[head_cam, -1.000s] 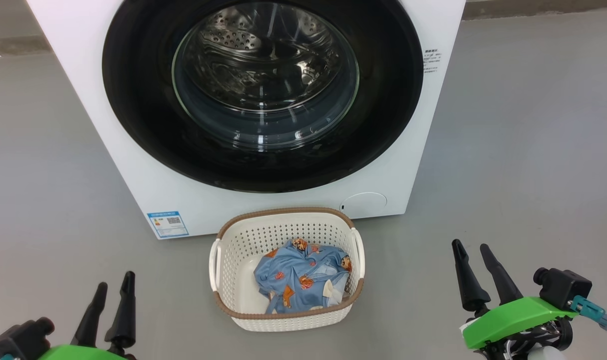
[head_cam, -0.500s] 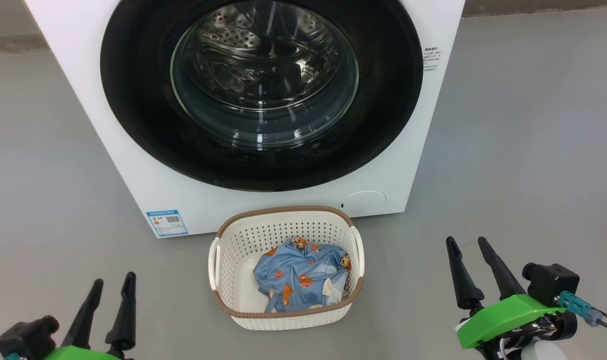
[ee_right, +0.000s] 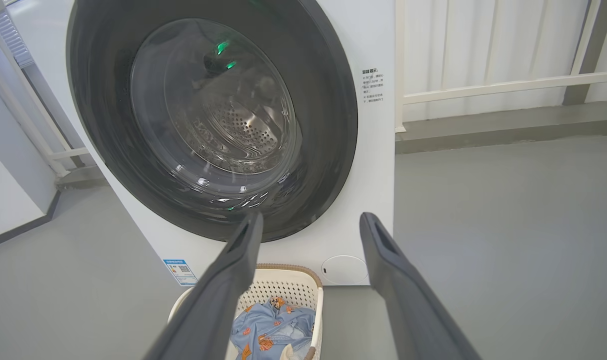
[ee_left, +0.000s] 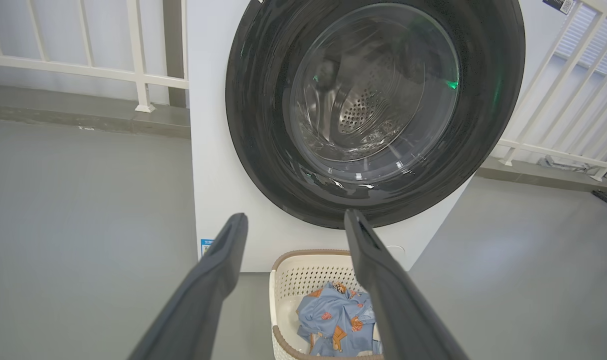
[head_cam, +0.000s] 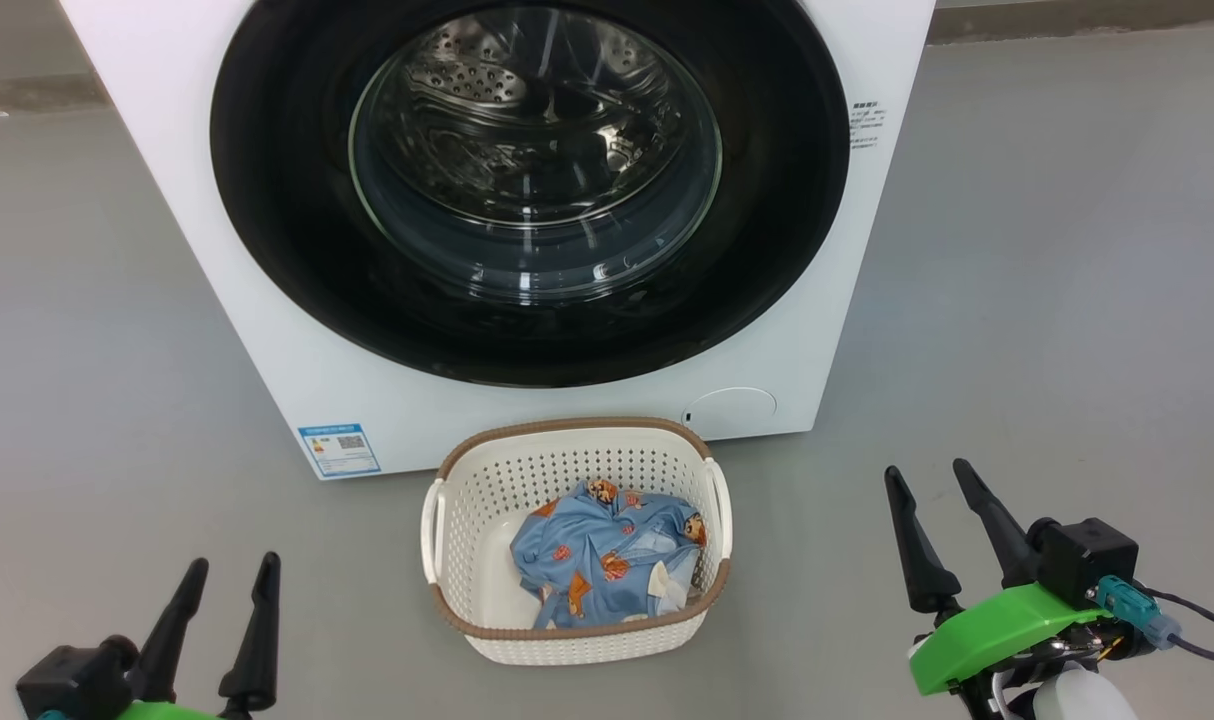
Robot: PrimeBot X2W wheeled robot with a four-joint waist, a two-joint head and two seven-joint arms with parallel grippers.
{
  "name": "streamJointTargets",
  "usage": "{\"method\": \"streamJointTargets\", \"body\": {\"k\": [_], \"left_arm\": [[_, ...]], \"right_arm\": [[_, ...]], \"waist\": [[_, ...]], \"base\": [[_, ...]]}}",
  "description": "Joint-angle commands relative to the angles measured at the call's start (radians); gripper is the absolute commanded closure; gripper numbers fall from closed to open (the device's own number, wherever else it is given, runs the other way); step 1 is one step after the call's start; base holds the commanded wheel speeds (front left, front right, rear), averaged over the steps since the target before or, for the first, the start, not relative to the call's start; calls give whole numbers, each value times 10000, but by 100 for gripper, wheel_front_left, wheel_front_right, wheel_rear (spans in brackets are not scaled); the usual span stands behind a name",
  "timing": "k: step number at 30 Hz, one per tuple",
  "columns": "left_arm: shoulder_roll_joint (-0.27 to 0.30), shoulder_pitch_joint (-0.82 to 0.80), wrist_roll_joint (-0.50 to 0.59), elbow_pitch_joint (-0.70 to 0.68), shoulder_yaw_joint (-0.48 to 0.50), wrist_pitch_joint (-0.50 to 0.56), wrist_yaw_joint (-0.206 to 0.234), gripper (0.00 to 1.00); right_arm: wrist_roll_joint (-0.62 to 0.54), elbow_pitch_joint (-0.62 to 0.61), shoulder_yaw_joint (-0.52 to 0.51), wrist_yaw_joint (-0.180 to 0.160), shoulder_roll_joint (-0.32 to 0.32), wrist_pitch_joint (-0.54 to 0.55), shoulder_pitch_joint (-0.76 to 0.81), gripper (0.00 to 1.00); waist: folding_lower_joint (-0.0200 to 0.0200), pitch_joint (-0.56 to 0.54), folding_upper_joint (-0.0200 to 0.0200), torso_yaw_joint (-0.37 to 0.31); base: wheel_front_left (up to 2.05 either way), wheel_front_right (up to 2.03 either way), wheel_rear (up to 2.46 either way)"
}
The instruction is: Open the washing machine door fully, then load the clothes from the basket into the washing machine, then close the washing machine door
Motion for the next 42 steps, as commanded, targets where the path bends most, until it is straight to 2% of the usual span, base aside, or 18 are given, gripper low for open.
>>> {"method": "streamJointTargets", "body": {"k": [1, 11, 30, 42], "left_arm": [[372, -529, 353, -141, 280, -152, -32, 0], [321, -576, 1530, 265, 592, -425, -40, 0], [-115, -730, 1679, 684, 1392, -425, -40, 0], [-179, -735, 1665, 805, 1342, -425, -40, 0]], "right_arm": [[-388, -202, 174, -12, -79, -156, -435, 0], [-1277, 288, -124, -13, -95, -425, -583, 0], [-1114, 362, -452, -13, -95, -425, -638, 0], [-1119, 407, -459, -13, -95, -425, -664, 0]], "waist": [[0, -14, 0, 11], [0, -67, 0, 15], [0, -52, 0, 70], [0, -59, 0, 82]], "base": [[0, 0, 0], [0, 0, 0], [0, 0, 0], [0, 0, 0]]}}
